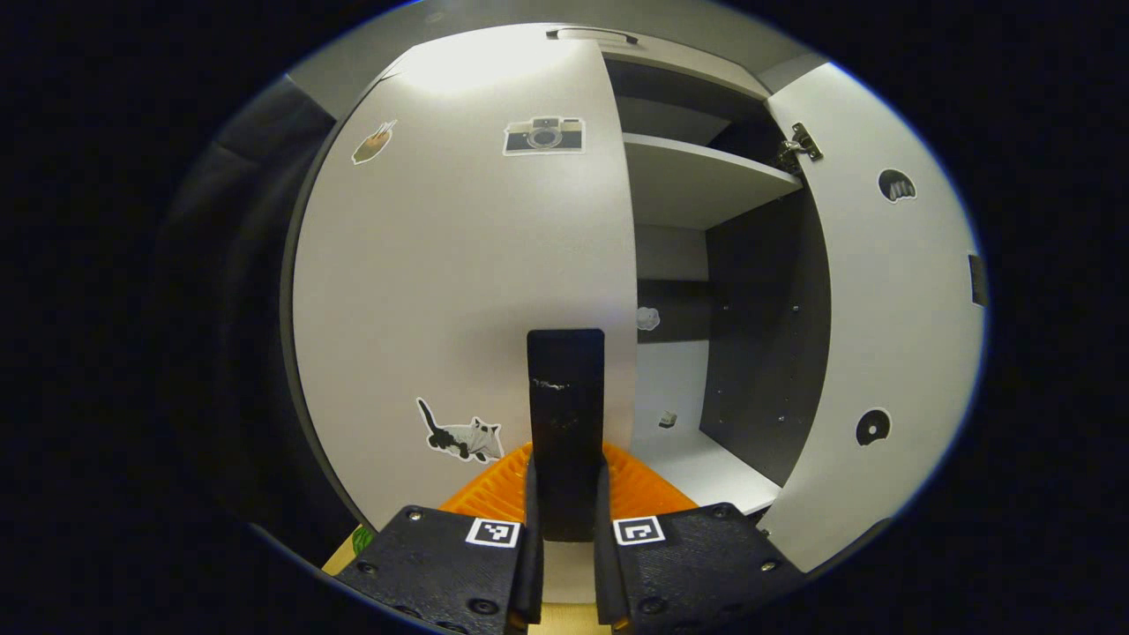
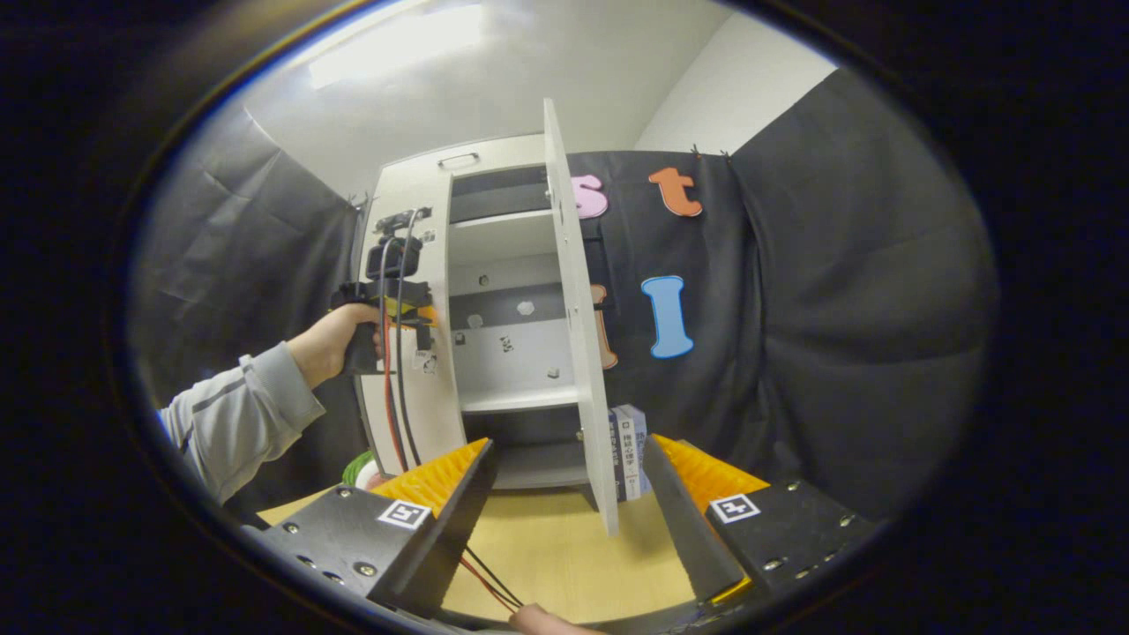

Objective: Open the right door of the double-door shoe cabinet with the right hand, and open the left door with the left hand.

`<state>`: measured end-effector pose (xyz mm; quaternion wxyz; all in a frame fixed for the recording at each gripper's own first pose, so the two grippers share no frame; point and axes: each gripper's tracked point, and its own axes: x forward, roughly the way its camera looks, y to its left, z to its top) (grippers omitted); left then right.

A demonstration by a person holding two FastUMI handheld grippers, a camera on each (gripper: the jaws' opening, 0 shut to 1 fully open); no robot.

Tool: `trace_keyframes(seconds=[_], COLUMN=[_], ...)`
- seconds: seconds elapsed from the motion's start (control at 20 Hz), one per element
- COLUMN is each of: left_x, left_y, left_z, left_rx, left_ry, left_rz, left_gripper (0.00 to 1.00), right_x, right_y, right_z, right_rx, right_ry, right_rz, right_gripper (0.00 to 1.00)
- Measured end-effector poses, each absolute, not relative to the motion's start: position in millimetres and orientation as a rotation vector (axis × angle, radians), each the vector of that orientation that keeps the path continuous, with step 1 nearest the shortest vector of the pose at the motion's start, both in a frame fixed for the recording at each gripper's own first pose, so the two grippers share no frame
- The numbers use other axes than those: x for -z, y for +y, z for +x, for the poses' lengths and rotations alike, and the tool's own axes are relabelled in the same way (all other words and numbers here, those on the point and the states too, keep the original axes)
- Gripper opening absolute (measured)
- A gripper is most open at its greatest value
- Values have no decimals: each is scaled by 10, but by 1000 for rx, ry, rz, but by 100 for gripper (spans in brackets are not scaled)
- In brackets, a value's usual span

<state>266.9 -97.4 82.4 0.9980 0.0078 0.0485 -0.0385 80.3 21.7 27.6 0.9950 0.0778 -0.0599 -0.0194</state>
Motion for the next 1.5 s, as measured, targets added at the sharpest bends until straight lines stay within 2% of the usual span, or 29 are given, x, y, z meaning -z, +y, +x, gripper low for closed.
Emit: trace_keyframes(seconds=[0.45,0.65,0.7,0.9,1.1,1.15,1.2,1.5], left_x=[-845,-858,-870,-883,-906,-922,-930,-951], left_y=[-771,-646,-613,-428,-134,-49,30,425], left_z=[2117,1915,1860,1640,1406,1351,1310,1139], left_rx=[120,147,149,143,132,124,116,91], left_ry=[97,92,93,86,66,63,62,51], left_rz=[37,71,67,82,99,102,101,94], left_gripper=[24,22,22,22,22,21,21,14], right_x=[-132,-165,-196,-140,-223,-235,-229,-168], right_y=[256,376,475,512,652,670,673,888], right_z=[862,881,914,936,922,923,933,1013], right_rx=[54,-1,-10,7,-36,-38,-32,-26], right_ry=[-80,-94,-92,-76,-100,-102,-100,-72], right_rz=[163,190,196,159,190,191,186,150], right_gripper=[99,99,95,99,99,95,99,99])
